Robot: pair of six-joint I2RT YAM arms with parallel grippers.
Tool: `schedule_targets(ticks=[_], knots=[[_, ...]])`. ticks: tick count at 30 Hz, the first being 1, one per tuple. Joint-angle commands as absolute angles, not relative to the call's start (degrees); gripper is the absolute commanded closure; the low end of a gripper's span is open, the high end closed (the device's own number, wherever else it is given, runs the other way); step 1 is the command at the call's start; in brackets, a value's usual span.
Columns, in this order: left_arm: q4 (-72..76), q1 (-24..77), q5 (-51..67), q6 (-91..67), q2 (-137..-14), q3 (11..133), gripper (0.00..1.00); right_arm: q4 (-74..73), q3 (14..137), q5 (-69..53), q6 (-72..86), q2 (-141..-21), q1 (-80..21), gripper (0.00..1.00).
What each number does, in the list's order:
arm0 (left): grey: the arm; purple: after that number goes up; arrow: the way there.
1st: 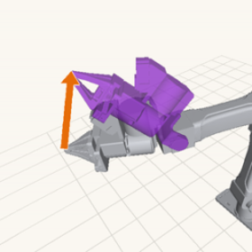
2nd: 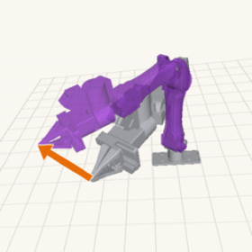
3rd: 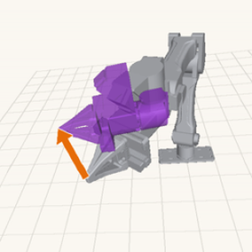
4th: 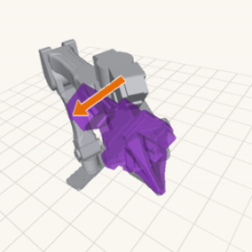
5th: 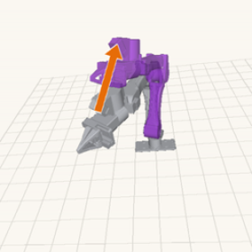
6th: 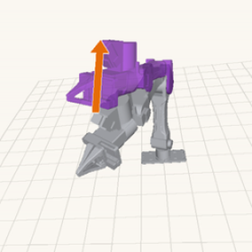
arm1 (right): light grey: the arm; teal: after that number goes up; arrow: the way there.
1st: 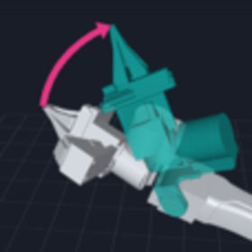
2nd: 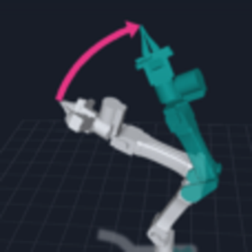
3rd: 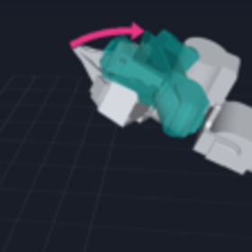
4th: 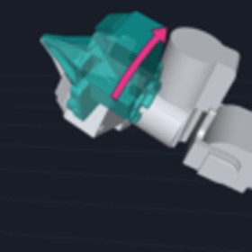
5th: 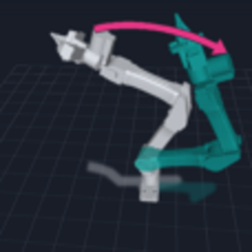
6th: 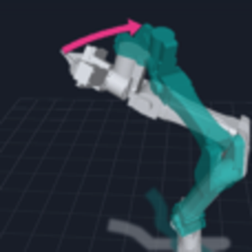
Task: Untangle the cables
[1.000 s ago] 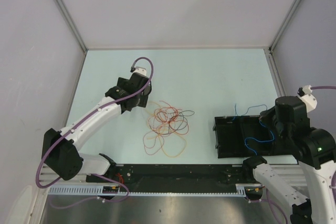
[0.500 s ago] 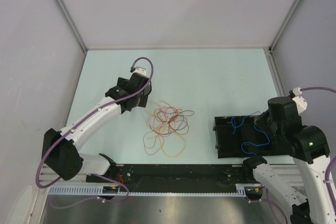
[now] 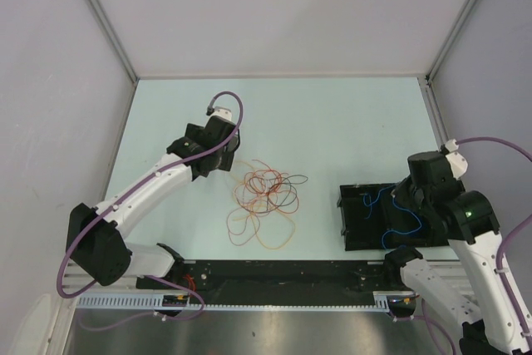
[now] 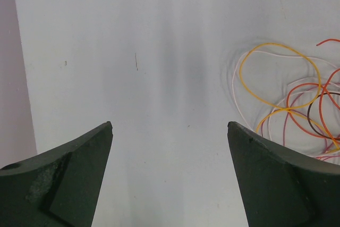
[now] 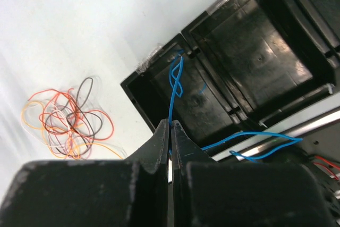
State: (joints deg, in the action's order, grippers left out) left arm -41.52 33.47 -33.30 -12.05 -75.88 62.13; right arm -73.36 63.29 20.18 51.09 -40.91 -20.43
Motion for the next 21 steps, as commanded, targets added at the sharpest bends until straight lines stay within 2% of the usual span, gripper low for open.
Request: schedule_targets(ticks=[1,14,21], knots=[[-42.19,33.75,-34.45,-12.3,-75.85,61.96,0.06,-66.89,61.97,19.34,52.73,-43.23,-20.83,1.0],[-42.45,33.84,-34.1,-12.3,-76.02,62.05,0.06,-55.03,57.92,19.95,54.32,-53.08,-24.61,1.0],[-42.71,33.84,-33.58,-12.22,-76.2,62.14,0.06,-52.29,55.99,20.74,52.82,-52.65,-24.78,1.0]])
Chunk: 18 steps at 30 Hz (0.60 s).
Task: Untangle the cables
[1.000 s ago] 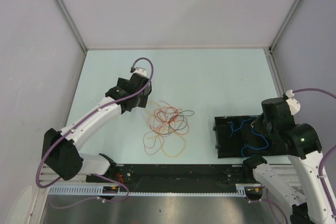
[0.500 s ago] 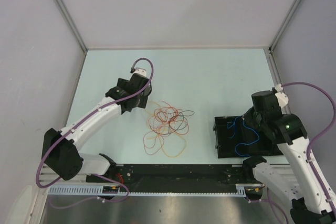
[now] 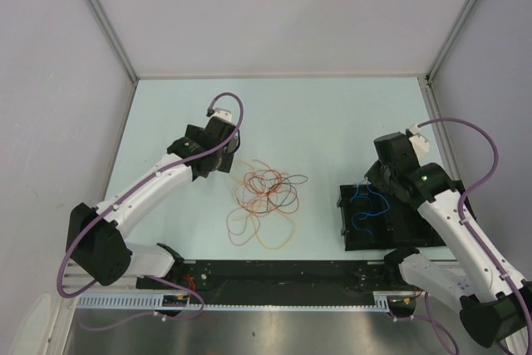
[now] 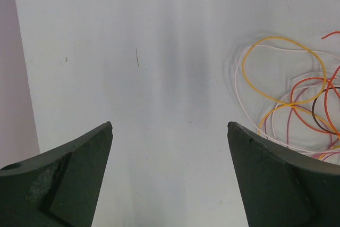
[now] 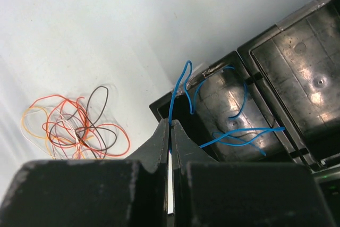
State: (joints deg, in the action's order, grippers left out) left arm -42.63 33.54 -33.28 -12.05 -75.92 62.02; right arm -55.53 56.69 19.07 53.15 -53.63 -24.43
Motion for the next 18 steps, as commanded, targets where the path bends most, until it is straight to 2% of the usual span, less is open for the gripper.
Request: schedule_targets(ticks=[1,9,18], knots=[[-42.71,33.92,-33.49,-12.22,-76.29,62.14,0.06,-52.38,55.38,20.48,52.91,-52.82,-24.96,1.0],[-42.89,33.84,-32.52,-12.22,-76.73,62.31,0.06,-51.24,43.43,12.57,57.83,-49.75,-28.38,1.0],[-42.98,33.84,-32.17,-12.22,-76.73,62.31,0.06,-46.77,38.06,14.94,58.28,-52.2,-29.53,1.0]])
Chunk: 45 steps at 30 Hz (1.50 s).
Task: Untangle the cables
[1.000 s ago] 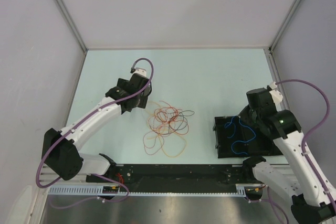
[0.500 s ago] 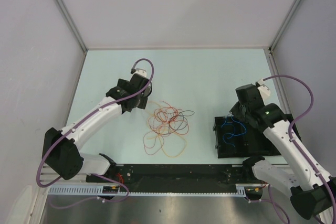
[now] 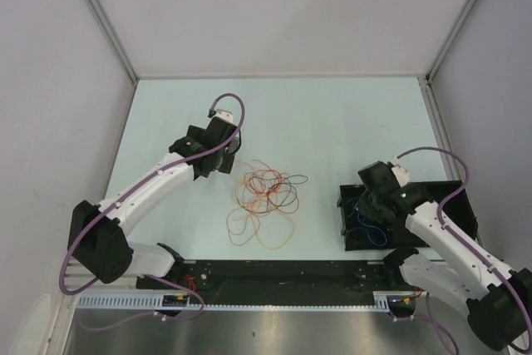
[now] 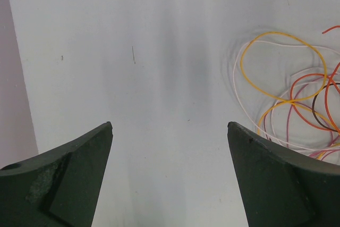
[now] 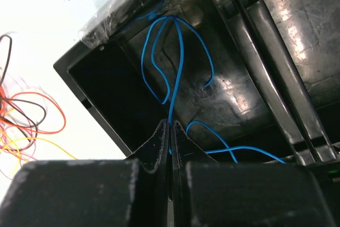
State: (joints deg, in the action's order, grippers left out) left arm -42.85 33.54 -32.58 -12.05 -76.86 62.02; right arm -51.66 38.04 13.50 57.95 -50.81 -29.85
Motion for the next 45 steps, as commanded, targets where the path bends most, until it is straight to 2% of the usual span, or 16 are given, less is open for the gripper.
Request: schedule_targets(ticks=[1,11,17,24,26,28,31,35,38,45], knots=[[-42.98,33.92,-32.17,-12.22,-76.82,62.31,0.06,-45.97,38.14,14.94,57.92,-52.9,-29.27,1.0],[-42.98,33.84,-32.08,-12.13,-76.99,62.31,0.06,-38.06,37.97,10.37,48.26,-58.1,-23.03,1.0],[-43.15,33.84,-31.9,-12.13,-77.26,62.31,0.06,-33.67,37.01,6.34,41.15,-55.29,-22.68,1.0],[-43.15,33.84,-31.82,-12.04,-77.08,62.4,0.06,-32.26,32.7,1.76,40.17,-48.61,-21.89,1.0],[-43.15,33.84,-31.82,-12.13,-76.99,62.4,0.06,-32.95,32.08,0.88,40.08,-46.77,-21.62,0.94],[-43.07,33.84,-31.73,-12.04,-76.91,62.4,0.06,-33.4,31.99,0.62,40.17,-45.62,-21.36,0.66],[-43.15,33.84,-31.55,-12.04,-76.82,62.4,0.06,-32.61,32.34,-2.98,40.6,-43.6,-21.01,0.55],[-43.07,33.84,-31.55,-12.13,-76.73,62.32,0.06,-31.73,33.57,-7.11,41.57,-41.92,-20.48,0.5],[-43.15,33.84,-31.46,-12.13,-76.55,62.31,0.06,-32.52,35.41,-7.38,41.31,-42.36,-20.48,0.5],[-43.24,33.93,-31.55,-12.04,-76.55,62.31,0.06,-39.98,41.12,-1.77,38.05,-46.92,-20.57,0.5]])
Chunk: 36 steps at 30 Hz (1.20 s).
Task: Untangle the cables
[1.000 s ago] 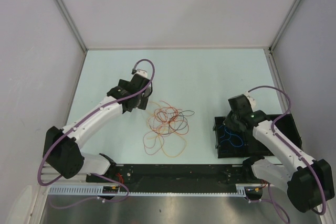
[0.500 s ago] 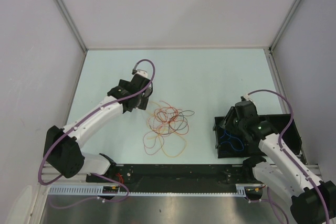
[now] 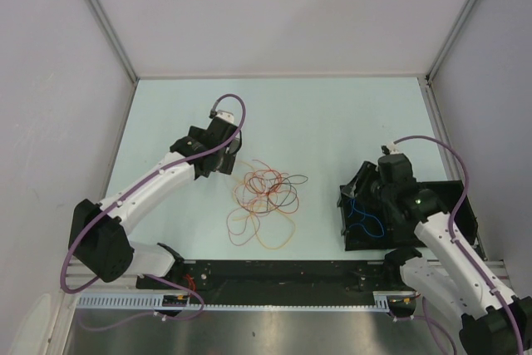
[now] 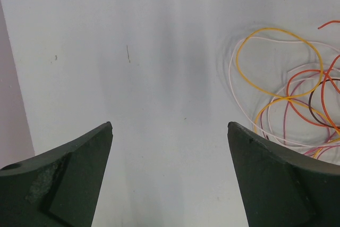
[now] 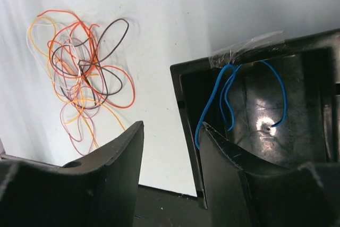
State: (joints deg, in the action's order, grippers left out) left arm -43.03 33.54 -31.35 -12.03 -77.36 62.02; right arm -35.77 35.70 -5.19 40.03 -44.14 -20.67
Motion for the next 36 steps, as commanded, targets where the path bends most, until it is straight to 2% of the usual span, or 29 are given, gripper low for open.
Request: schedule_targets(ticks=[1,4,10,12,16,18,28,31,36], knots=[[-43.24,33.93,-31.55,-12.04,-76.73,62.4,0.06,-43.73,41.57,-0.02,40.49,-48.24,-20.39,0.44],[-43.51,33.93,-31.64,-12.04,-76.73,62.49,0.06,-46.93,41.57,3.43,42.27,-52.2,-20.57,0.35],[-43.51,33.93,-31.73,-12.13,-76.55,62.49,0.06,-47.46,41.92,4.39,43.07,-53.35,-21.8,0.27],[-43.59,33.93,-31.73,-12.13,-76.73,62.49,0.06,-47.81,42.53,4.66,42.28,-52.21,-21.88,0.14],[-43.68,33.93,-31.73,-12.22,-76.82,62.58,0.06,-49.3,46.83,4.57,39.73,-51.77,-21.97,0.09],[-43.77,33.93,-31.73,-12.22,-76.73,62.67,0.06,-49.66,48.33,3.87,37.89,-51.94,-21.97,0.0],[-44.39,35.5,-30.68,-12.83,-76.99,63.37,0.07,-51.07,51.24,8.96,38.58,-51.42,-25.4,0.03],[-43.77,37.09,-27.87,-12.74,-77.25,63.46,0.08,-48.87,51.76,8.35,38.76,-50.8,-26.01,0.08],[-44.73,42.34,-26.8,-16.16,-78.66,65.38,0.08,-44.3,52.21,4.41,40.69,-51.06,-26.63,0.09]])
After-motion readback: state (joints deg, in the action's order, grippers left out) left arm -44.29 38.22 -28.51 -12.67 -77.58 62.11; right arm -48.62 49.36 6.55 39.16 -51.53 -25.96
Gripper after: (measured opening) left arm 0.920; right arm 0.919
